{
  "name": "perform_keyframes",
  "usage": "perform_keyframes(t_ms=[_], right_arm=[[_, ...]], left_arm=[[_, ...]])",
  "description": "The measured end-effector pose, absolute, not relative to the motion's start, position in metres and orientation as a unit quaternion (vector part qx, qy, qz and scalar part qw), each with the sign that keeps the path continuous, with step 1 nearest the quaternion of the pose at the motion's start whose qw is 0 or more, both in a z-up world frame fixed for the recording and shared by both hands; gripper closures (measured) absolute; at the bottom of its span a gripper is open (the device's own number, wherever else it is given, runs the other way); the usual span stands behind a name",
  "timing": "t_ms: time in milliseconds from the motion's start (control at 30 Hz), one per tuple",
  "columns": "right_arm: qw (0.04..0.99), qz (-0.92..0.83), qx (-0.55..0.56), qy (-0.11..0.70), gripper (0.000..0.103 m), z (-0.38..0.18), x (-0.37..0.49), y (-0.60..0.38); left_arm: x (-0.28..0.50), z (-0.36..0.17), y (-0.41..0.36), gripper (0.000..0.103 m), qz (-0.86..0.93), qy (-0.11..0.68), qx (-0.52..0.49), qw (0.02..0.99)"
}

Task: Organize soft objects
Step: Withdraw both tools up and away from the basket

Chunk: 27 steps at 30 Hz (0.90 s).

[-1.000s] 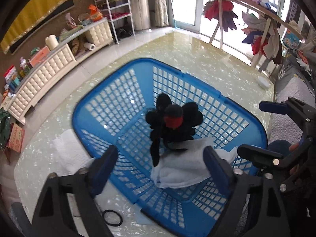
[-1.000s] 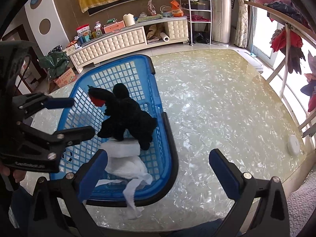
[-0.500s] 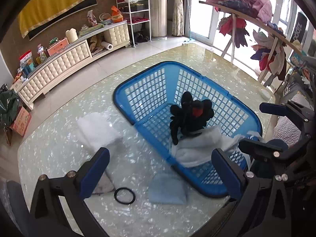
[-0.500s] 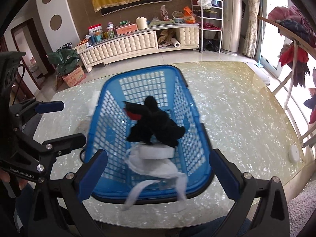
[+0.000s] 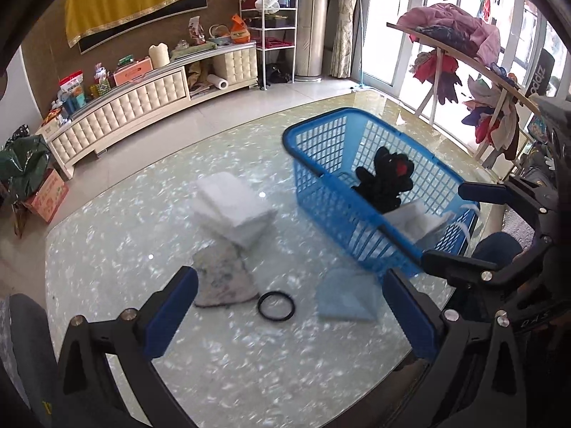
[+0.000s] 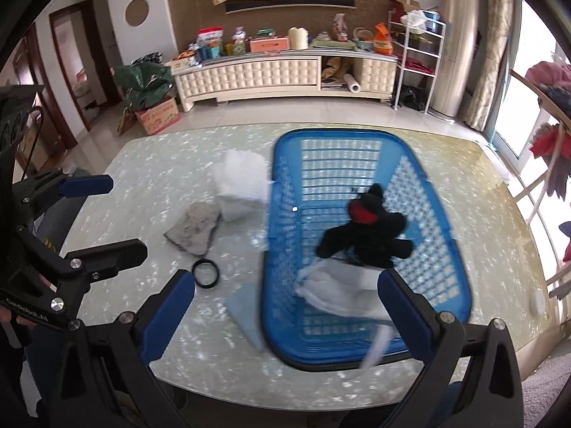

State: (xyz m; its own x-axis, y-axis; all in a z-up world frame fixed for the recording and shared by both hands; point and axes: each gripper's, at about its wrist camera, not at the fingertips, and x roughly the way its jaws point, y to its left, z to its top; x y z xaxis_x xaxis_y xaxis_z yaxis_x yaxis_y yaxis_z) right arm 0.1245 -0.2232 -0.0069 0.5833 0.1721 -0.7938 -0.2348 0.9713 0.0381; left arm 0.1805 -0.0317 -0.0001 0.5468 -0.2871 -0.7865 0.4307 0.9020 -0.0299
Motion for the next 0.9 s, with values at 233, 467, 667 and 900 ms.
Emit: perform_keyframes(t_ms=[233, 467, 667, 900], right_arm=[[0.878, 0.128, -0.055, 0.459, 0.0, -0.023, 0.134, -0.195], [0.872, 0.113, -0.051, 0.473, 0.0, -0.036, 0.136, -0.176], [0.868, 0.094, -0.045, 0.485, 0.004, -0.055, 0.135, -0.155], [0.854, 0.111, -0.064, 0.504, 0.006, -0.071, 0.135, -0.129]], left_arm=[[0.173, -0.012, 0.003, 0.001, -0.198, 0.44, 0.07, 0.873], [0.174, -0.029, 0.021, 0.001, -0.204, 0.459, 0.082, 0.861], [0.181, -0.055, 0.041, 0.001, -0.21, 0.485, 0.066, 0.846], [0.194, -0.079, 0.061, 0.001, -0.213, 0.506, 0.055, 0.834]])
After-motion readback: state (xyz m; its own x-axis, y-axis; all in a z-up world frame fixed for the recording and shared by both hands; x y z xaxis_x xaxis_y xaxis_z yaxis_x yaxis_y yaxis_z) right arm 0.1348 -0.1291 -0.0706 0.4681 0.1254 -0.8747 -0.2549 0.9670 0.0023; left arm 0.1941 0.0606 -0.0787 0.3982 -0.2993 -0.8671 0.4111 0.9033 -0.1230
